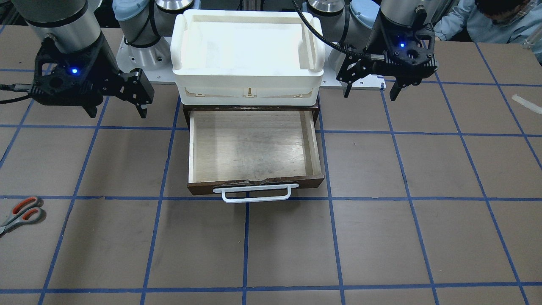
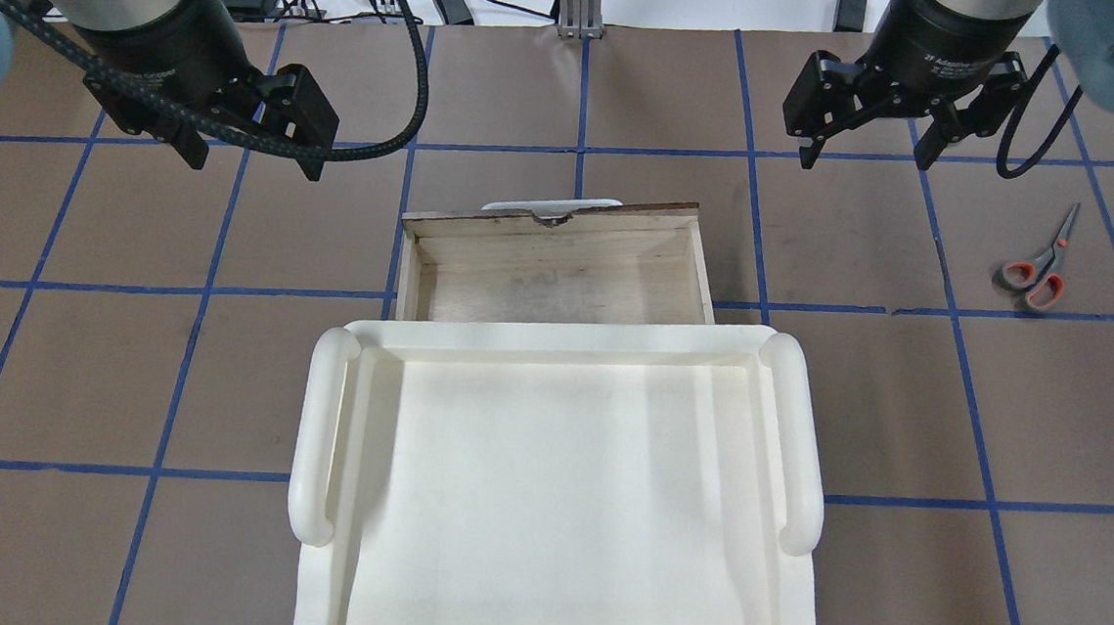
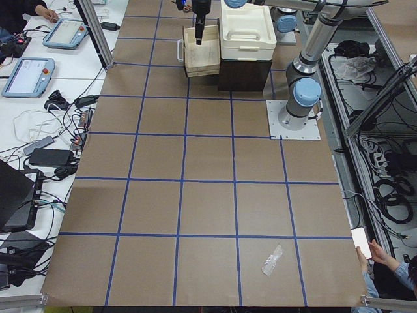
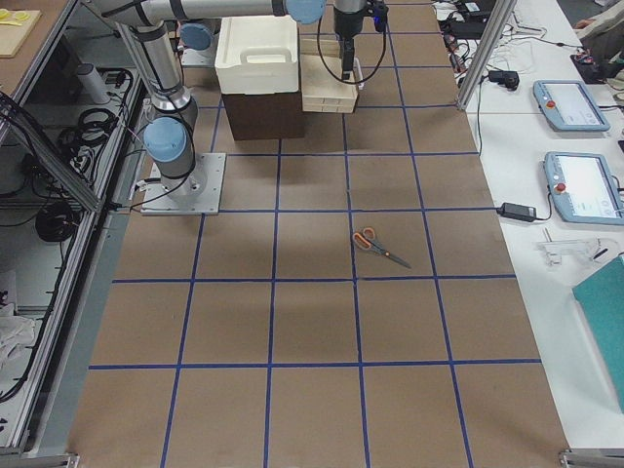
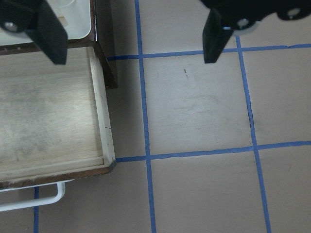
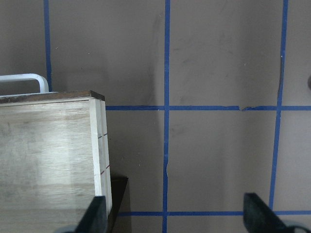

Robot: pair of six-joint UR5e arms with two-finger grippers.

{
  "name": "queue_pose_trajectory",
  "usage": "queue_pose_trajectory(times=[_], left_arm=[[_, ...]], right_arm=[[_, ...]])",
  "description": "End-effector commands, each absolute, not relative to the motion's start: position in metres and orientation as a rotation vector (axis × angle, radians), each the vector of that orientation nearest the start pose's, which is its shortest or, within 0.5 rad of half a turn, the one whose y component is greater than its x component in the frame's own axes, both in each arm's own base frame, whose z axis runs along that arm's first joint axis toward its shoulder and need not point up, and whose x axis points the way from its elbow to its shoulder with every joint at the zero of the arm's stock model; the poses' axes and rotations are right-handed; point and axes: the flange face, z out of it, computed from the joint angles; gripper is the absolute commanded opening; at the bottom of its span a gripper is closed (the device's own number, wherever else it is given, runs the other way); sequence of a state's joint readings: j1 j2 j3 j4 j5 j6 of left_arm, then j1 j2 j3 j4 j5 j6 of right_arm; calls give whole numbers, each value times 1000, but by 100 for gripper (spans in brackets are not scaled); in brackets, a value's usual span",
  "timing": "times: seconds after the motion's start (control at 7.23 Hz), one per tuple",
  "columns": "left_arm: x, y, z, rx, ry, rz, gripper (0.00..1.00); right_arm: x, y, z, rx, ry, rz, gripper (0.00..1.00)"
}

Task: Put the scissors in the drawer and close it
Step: 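Move the right gripper outward over the orange-handled scissors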

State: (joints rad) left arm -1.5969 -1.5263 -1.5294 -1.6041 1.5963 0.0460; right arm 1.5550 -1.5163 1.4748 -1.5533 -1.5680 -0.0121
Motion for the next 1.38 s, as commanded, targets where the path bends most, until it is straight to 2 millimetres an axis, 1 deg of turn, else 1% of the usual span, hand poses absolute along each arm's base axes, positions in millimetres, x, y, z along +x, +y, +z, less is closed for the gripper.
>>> queue_pose_trajectory(times=[0.0, 0.14, 0.28, 0.42, 0.55, 0.69, 0.83, 0.97, 1.11, 1.25], left_arm=[[-143, -473, 527, 111, 3112, -83, 100], [-143, -473, 527, 111, 3112, -83, 100], [-143, -473, 527, 111, 3112, -83, 100], [-143, -473, 527, 111, 3112, -83, 100], [-143, -473, 526, 109, 3112, -81, 100], [-143, -473, 527, 111, 3112, -83, 100], [-143, -473, 527, 111, 3112, -83, 100], [-143, -473, 527, 111, 3112, -83, 100], [-143, -473, 526, 111, 3112, -81, 100], [-143, -473, 527, 111, 3112, -83, 100]], right_arm=[[36, -538, 500, 91, 3129, -29, 100], [-21, -543, 495, 184, 3136, -12, 100], [-75, -559, 476, 338, 3124, -34, 100], [-137, -566, 469, 446, 3131, -115, 100], [-189, -577, 428, 556, 3099, -43, 100], [-238, -584, 404, 642, 3095, -98, 100], [-255, -601, 370, 657, 3097, -124, 100], [-272, -610, 339, 684, 3076, -118, 94], [-289, -617, 308, 707, 3044, -137, 94], [-298, -633, 280, 717, 3036, -220, 95]])
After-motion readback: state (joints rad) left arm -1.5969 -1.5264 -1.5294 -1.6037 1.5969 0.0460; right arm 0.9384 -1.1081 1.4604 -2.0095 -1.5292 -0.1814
